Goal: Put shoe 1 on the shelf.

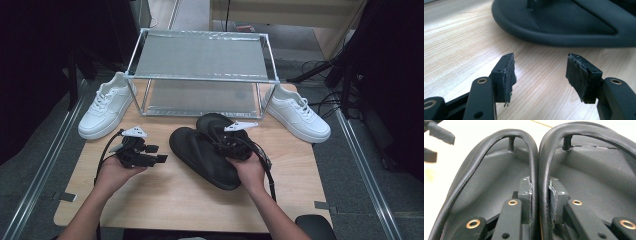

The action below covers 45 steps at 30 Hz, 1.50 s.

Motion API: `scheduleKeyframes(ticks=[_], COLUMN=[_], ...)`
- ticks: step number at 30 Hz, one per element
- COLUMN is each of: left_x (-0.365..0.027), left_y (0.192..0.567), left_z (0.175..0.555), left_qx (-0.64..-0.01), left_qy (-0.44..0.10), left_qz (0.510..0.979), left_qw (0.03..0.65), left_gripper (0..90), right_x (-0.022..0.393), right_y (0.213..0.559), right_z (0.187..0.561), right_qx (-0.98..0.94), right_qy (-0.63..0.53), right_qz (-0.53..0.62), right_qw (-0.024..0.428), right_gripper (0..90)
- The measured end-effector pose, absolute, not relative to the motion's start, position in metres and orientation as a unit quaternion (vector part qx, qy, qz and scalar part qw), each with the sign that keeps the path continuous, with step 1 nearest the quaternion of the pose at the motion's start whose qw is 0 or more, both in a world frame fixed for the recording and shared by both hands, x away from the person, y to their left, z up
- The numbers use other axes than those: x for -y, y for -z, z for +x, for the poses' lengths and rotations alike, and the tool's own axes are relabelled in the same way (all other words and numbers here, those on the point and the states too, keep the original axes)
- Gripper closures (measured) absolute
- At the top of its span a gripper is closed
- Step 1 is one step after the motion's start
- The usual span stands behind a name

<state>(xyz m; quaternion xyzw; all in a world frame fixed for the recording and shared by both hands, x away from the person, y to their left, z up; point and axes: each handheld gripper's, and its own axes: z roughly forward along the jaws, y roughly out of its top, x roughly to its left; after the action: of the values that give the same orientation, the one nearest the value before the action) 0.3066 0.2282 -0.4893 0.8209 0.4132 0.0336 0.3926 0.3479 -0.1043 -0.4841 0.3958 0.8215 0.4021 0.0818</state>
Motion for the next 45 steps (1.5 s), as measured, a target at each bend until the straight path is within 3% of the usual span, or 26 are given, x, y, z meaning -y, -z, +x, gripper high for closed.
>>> scheduleKeyframes(ticks=[12, 17, 30, 45], left_x=[-0.231, -0.229, -0.224, -0.224], left_y=[0.489, 0.490, 0.490, 0.492], left_z=[0.308, 0.308, 0.309, 0.310], left_qx=[-0.409, -0.404, -0.396, -0.399], left_qy=[-0.025, -0.024, -0.021, -0.018], left_qz=[0.816, 0.821, 0.825, 0.825], left_qw=[0.407, 0.402, 0.402, 0.399], left_gripper=[40.4, 40.3, 40.4, 40.3], right_x=[0.083, 0.077, 0.060, 0.048], right_y=[0.472, 0.479, 0.495, 0.505], right_z=[0.399, 0.421, 0.461, 0.466], right_qx=[-0.803, -0.778, -0.739, -0.754], right_qy=[-0.406, -0.412, -0.416, -0.410], right_qz=[0.422, 0.455, 0.509, 0.494], right_qw=[0.113, 0.137, 0.144, 0.139], right_gripper=[75.8, 75.8, 75.3, 60.7])
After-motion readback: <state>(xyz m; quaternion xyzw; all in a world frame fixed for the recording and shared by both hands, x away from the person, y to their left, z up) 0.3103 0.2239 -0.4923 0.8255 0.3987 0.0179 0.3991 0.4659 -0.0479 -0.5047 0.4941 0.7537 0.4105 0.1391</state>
